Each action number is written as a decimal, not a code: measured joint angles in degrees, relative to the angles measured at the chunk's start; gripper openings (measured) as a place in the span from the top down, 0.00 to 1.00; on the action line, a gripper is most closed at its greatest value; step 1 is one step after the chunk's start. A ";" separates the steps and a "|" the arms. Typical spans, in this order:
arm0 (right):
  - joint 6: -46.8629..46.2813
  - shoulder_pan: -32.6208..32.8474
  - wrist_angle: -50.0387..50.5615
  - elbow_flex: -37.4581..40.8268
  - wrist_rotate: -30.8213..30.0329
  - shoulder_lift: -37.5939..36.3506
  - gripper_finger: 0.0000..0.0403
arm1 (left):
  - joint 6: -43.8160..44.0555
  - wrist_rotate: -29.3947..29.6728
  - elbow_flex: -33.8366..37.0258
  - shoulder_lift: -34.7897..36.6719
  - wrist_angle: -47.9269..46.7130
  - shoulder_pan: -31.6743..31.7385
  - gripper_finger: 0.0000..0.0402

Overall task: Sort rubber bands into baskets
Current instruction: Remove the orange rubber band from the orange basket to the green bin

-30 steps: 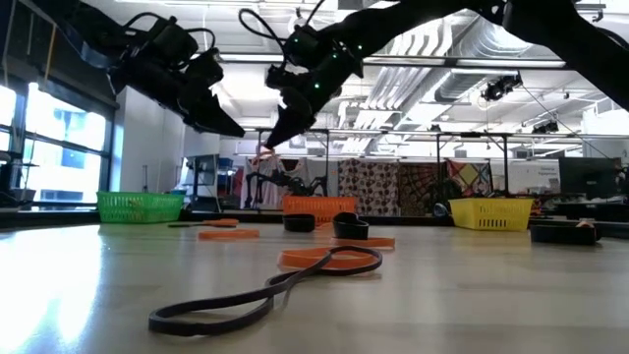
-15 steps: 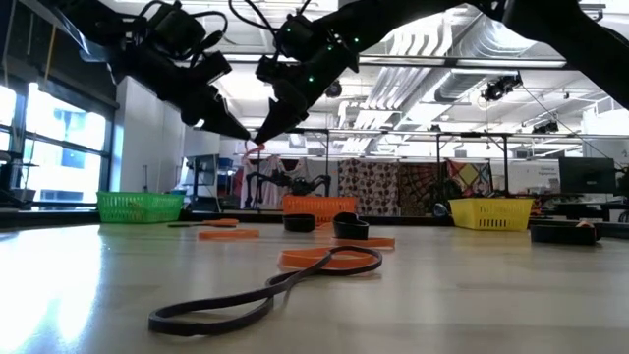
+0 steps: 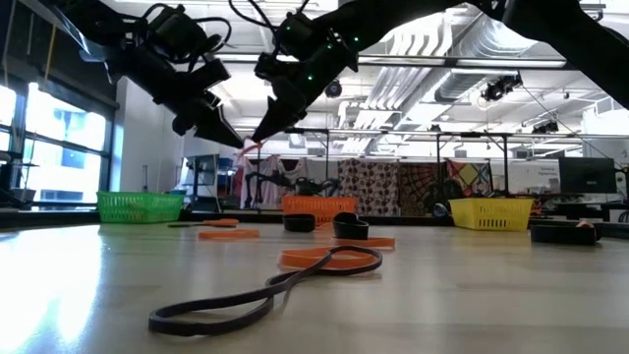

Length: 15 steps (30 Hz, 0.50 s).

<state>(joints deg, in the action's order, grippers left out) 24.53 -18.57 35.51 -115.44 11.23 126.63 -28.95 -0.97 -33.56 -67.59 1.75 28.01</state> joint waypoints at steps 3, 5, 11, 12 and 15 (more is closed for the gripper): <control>0.01 -0.02 -0.18 0.00 0.86 0.00 1.00 | -0.22 0.00 -0.01 0.00 0.34 0.00 0.95; 0.01 0.00 -0.18 0.00 1.46 0.00 1.00 | -0.21 -0.01 0.00 0.00 0.51 0.00 0.99; 0.00 0.00 -0.20 0.00 1.55 0.00 1.00 | 1.56 -0.23 -0.01 0.00 0.78 -0.07 0.97; 0.01 0.00 -0.20 0.00 1.60 0.00 1.00 | 1.80 -0.24 0.00 0.00 0.84 -0.08 0.96; 0.00 -0.01 -0.18 0.00 1.69 0.00 1.00 | 2.50 0.16 0.00 0.00 0.84 -0.28 0.92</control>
<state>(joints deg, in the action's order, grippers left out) 24.54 -18.58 35.33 -115.44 12.93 126.63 -26.45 -0.81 -33.56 -67.59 2.59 27.73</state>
